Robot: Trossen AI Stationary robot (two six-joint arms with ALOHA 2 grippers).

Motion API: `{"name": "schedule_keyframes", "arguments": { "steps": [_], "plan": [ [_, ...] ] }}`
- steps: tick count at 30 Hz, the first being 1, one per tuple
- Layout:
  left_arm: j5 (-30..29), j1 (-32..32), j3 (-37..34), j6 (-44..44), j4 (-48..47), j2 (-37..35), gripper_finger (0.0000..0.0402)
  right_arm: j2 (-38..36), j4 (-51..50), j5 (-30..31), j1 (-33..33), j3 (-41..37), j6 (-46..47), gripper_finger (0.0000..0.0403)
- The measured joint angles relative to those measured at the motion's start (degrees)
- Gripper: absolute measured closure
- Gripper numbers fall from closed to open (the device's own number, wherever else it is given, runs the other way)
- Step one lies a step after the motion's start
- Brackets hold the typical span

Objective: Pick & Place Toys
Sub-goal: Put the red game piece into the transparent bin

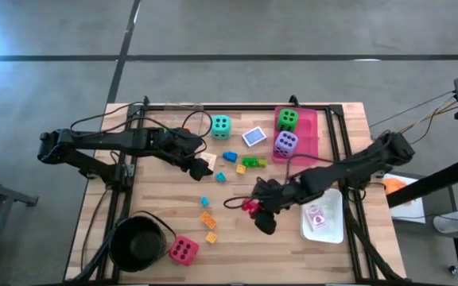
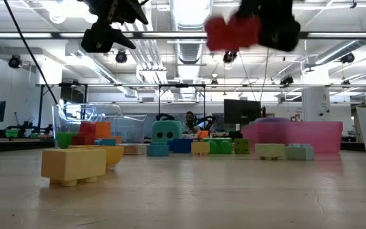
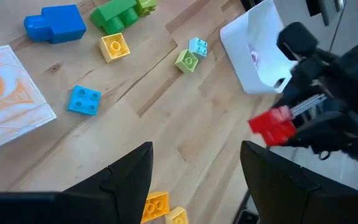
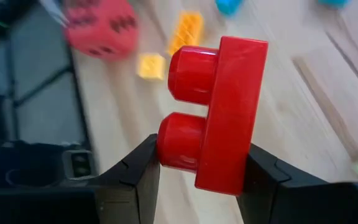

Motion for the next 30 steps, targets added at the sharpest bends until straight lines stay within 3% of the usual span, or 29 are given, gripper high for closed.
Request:
{"name": "schedule_keyframes", "arguments": {
  "steps": [8, 12, 18, 20, 24, 30],
  "plan": [
    [4.39, -0.97, -0.02, -4.16, 14.06, 0.15, 0.0158, -4.82, 4.45, 1.57, -0.24, -0.04, -2.59, 0.0253],
    [5.23, -2.01, -0.02, 2.63, 22.87, 0.15, 0.0158, -5.79, 7.8, 1.71, -0.5, -0.09, -3.04, 0.0253],
    [5.22, -4.22, -0.02, 8.8, 25.04, 0.15, 0.0158, -6.6, 13.19, 2.6, -1.18, -0.09, -3.0, 0.0253],
    [5.23, -4.46, -0.02, 3.94, 24.7, 0.15, 0.0158, -6.94, 13.47, 4.21, -1.16, 0.0, -4.54, 0.0253],
    [5.69, -4.32, -0.02, -13.95, 25.53, 0.74, 0.0158, -6.68, 8.62, 6.72, -1.37, 2.11, -8.96, 0.0253],
    [7.42, -4.4, 0.0, -22.29, 29.46, 2.22, 0.0157, -5.31, 2.93, 7.24, -2.48, 6.15, -13.94, 0.0253]
  ]
}}
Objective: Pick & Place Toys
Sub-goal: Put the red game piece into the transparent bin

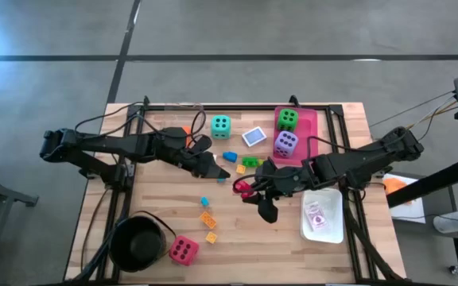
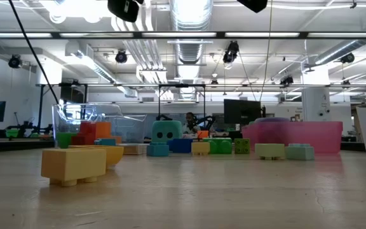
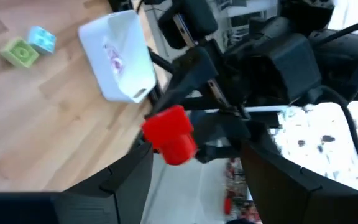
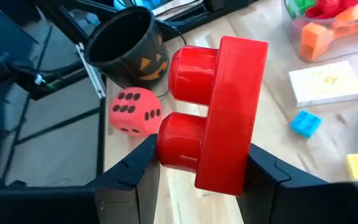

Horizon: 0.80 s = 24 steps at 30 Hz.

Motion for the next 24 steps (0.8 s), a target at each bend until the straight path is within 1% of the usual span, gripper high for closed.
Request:
{"name": "schedule_keyframes", "arguments": {
  "steps": [4, 10, 20, 24],
  "plan": [
    [0.64, -0.39, -0.02, -2.71, 1.1, 1.26, 0.0157, 0.95, -2.12, 0.86, -0.64, 2.67, -2.83, 0.0253],
    [0.82, -0.39, 0.0, -4.05, 2.17, 2.28, 0.0157, 1.55, -5.9, 0.86, -1.59, 4.29, -2.72, 0.0253],
    [-0.93, -0.39, 0.02, -7.67, 3.29, 5.1, 0.0157, 1.82, -5.22, 0.62, -1.95, 4.4, -2.59, 0.0253],
    [-1.76, -0.29, 0.24, -7.69, 4.12, 6.2, 0.0157, 2.05, -4.66, -0.68, -2.26, 4.6, -2.79, 0.0253]
  ]
}}
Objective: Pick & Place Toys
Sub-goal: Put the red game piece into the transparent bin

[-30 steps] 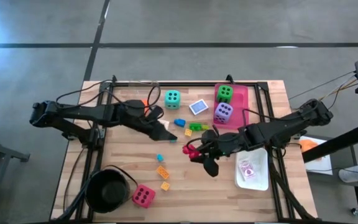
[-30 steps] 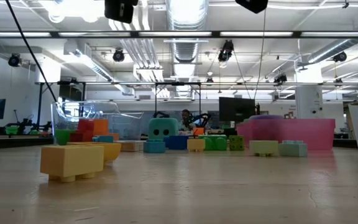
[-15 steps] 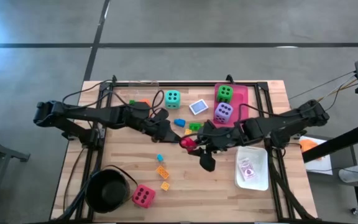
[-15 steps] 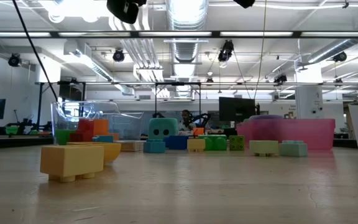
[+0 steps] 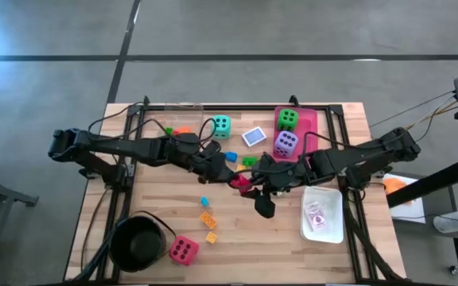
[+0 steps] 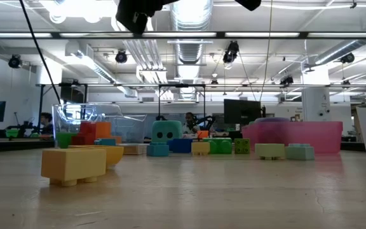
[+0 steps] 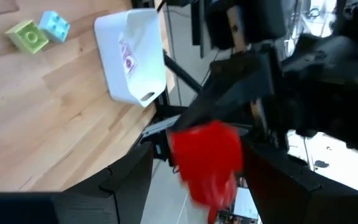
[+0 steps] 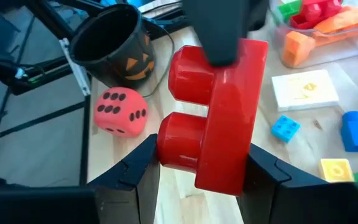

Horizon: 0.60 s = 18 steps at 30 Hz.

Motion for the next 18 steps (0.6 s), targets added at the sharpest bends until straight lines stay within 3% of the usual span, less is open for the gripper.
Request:
{"name": "schedule_keyframes", "arguments": {
  "steps": [18],
  "plan": [
    [2.6, 0.38, 0.0, 0.01, 3.7, 2.18, 0.0158, 0.05, 1.21, -0.4, -1.45, 0.0, -2.72, 0.0253]
  ]
}}
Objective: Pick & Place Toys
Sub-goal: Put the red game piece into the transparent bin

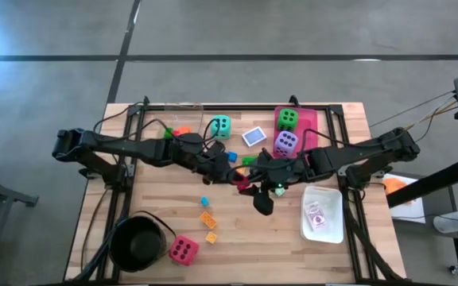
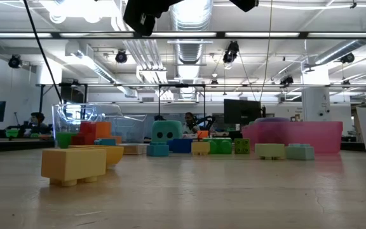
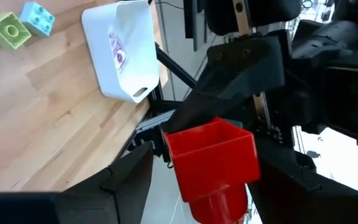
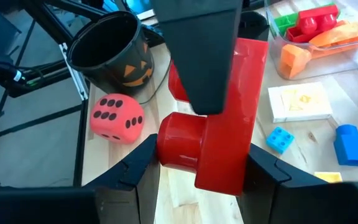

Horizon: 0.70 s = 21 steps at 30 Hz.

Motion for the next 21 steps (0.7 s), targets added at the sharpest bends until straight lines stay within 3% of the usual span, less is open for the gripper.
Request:
{"name": "schedule_keyframes", "arguments": {
  "steps": [5, 13, 21],
  "plan": [
    [0.0, 0.22, -0.02, -1.09, -0.06, 0.0, 0.0174, 0.0, 0.01, -0.84, -0.07, 0.0, -0.83, 0.0253],
    [0.1, 0.33, -0.02, -3.23, -0.29, 0.0, 0.0269, 0.0, -0.33, -1.05, -0.04, 0.0, -2.05, 0.0253],
    [0.2, 0.37, -0.02, -3.91, -0.22, 0.0, 0.0269, 0.0, -0.17, -1.05, -0.04, 0.0, -2.41, 0.0253]
  ]
}}
